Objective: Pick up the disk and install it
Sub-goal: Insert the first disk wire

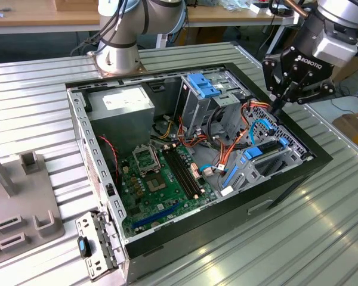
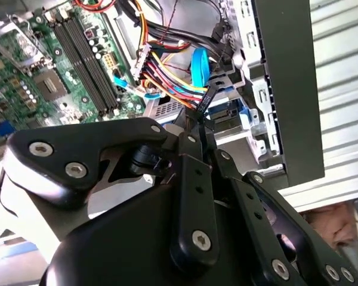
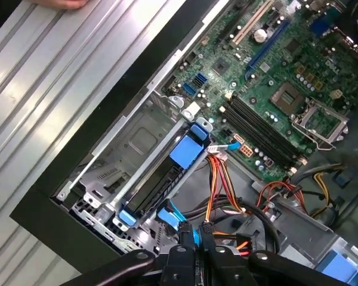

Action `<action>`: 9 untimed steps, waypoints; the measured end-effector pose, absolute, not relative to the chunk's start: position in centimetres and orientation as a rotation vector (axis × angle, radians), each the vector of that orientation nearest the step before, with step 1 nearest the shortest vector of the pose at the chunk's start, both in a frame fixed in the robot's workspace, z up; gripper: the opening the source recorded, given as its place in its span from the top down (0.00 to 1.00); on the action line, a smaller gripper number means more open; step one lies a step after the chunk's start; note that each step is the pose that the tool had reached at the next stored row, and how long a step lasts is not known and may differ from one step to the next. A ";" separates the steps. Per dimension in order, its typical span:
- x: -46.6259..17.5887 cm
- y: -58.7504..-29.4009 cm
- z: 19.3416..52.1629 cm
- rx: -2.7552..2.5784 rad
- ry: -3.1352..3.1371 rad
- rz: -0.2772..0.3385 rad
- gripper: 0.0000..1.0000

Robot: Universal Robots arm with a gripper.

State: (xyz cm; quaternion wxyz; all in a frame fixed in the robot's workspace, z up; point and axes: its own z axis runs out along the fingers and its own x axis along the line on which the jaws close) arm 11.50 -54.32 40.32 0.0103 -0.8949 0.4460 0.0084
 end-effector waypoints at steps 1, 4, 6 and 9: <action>11.5 -54.3 40.3 -2.783 1.412 0.026 0.84; 11.5 -54.3 40.3 -2.722 1.525 0.025 0.84; 11.5 -54.3 40.2 -2.687 1.585 0.024 0.84; 11.5 -54.3 40.2 -2.675 1.605 0.023 0.84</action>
